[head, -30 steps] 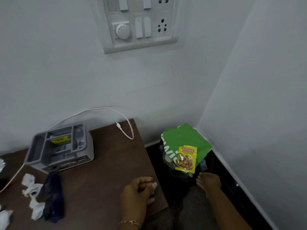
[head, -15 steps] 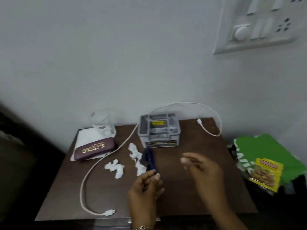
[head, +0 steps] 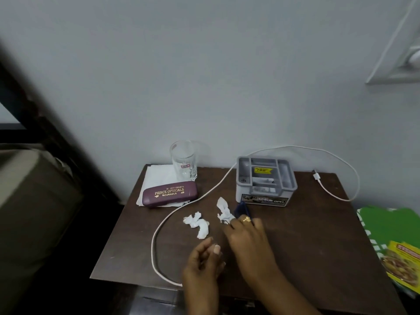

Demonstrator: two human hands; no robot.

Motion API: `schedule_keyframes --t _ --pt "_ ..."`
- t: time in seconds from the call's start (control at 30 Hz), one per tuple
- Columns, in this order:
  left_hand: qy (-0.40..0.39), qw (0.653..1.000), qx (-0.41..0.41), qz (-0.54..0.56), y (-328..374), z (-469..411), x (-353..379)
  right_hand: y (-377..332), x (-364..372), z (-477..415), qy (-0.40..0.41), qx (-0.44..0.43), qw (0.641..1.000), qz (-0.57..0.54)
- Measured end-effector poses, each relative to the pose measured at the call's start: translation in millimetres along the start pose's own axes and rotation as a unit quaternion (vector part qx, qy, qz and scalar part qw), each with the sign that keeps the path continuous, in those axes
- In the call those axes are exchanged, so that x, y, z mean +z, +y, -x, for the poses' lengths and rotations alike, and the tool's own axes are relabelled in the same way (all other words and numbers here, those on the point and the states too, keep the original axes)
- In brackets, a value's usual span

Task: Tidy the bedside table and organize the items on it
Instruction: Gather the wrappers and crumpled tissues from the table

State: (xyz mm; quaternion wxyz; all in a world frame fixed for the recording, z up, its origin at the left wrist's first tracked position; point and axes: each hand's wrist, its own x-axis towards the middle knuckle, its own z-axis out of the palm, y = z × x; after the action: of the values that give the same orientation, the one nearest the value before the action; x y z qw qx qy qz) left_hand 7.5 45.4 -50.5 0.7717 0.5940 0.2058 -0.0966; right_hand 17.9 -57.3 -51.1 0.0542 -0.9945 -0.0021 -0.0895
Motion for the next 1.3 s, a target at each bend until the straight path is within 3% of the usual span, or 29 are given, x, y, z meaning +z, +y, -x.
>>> schedule_keyframes --t 0.13,0.2,0.3,0.37,0.5,0.67,0.77,0.83,0.93,1.0,1.07,1.17,1.3 --pt "-0.056 0.998 0.030 0.013 6.2 1.9 4.6 2.7 -27.4 17.7 0.022 0.028 0.969 -0.246" --pt "-0.110 0.993 0.017 0.048 10.4 2.0 5.0 3.2 -47.5 24.5 -0.013 0.043 0.925 -0.377" --pt "-0.154 0.983 -0.048 0.088 9.6 1.7 4.2 5.3 -64.6 30.1 -0.041 0.070 0.833 -0.548" --pt "-0.179 0.969 -0.083 0.147 8.1 3.5 5.4 4.9 -60.7 29.2 -0.010 0.093 0.815 -0.572" --pt "-0.200 0.964 -0.070 0.160 5.0 5.7 2.8 -7.0 -39.7 20.8 0.031 0.119 0.852 -0.509" --pt "-0.047 0.981 -0.030 0.187 5.6 -6.8 -11.4 -18.8 -11.8 -9.7 -0.034 0.129 0.830 -0.541" --pt "0.044 0.981 0.007 0.186 4.8 -14.4 -23.8 -26.8 10.8 -32.8 -0.012 0.080 0.905 -0.418" --pt "0.081 0.977 0.019 0.195 8.8 -14.5 -29.0 -34.5 23.1 -46.8 -0.061 0.014 0.940 -0.336" --pt "0.118 0.968 0.027 0.220 10.7 -15.9 -33.1 -41.7 32.8 -57.3 -0.155 -0.058 0.959 -0.228" --pt "0.132 0.963 0.032 0.233 9.5 -20.1 -33.9 -43.7 36.9 -58.5 -0.149 -0.062 0.973 -0.166" --pt "0.135 0.962 0.041 0.235 10.9 -20.3 -35.0 -42.6 43.5 -56.0 -0.132 -0.020 0.975 -0.179" --pt "0.108 0.966 0.042 0.231 14.9 -18.1 -32.2 -41.4 38.0 -44.9 -0.103 0.077 0.934 -0.333" --pt "0.069 0.956 0.000 0.287 17.5 -12.7 -16.3 -45.9 -5.2 -12.5 0.007 0.178 0.781 -0.599"
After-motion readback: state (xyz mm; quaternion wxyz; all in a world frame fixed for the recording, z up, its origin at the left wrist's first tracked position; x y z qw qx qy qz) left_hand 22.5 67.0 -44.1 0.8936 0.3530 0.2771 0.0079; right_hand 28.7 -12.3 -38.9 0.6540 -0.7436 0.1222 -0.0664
